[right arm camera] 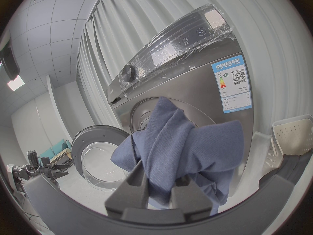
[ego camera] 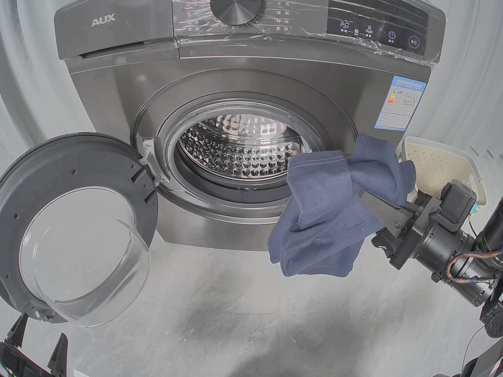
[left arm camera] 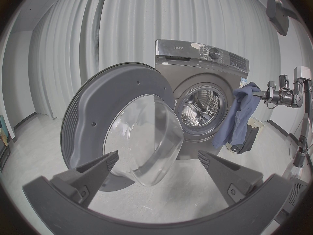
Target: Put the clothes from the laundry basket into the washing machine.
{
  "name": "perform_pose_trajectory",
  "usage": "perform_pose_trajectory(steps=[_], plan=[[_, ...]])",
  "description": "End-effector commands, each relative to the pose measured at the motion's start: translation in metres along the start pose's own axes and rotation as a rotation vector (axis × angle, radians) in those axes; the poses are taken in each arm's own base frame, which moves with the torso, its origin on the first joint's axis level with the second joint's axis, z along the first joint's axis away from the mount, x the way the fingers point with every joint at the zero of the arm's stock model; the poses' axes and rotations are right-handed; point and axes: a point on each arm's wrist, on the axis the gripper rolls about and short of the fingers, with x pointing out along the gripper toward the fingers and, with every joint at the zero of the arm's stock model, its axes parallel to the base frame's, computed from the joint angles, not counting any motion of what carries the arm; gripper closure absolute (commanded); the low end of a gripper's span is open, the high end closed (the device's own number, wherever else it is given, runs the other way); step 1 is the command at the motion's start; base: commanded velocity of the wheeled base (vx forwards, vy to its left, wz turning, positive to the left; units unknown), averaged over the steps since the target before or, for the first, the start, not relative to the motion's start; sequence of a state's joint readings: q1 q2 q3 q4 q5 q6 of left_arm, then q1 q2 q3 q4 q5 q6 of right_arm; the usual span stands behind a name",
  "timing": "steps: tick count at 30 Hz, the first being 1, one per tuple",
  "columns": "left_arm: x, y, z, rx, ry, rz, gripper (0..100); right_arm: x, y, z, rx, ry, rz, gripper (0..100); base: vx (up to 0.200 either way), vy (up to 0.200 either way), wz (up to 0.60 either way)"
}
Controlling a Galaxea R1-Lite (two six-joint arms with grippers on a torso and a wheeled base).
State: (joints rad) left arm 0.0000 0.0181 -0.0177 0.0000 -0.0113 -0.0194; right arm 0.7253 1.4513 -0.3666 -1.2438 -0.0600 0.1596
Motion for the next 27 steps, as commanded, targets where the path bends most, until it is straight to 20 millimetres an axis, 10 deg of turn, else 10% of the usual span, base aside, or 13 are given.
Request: perform_pose_trajectory(steps=[1,27], plan=[[0.0002,0.0001,-0.0051,-0.001,0.001,0.001,0,0.0,0.0,-0.0007,0.0,0.003,0.0,100,0.0,0.0,0.0],[0.0002,0.0001,-0.0052,0.001,0.003,-0.001,0,-0.0006,-0.0004,-0.0024,-0.001,0.01,-0.001,100,0.0,0.046,0.0]])
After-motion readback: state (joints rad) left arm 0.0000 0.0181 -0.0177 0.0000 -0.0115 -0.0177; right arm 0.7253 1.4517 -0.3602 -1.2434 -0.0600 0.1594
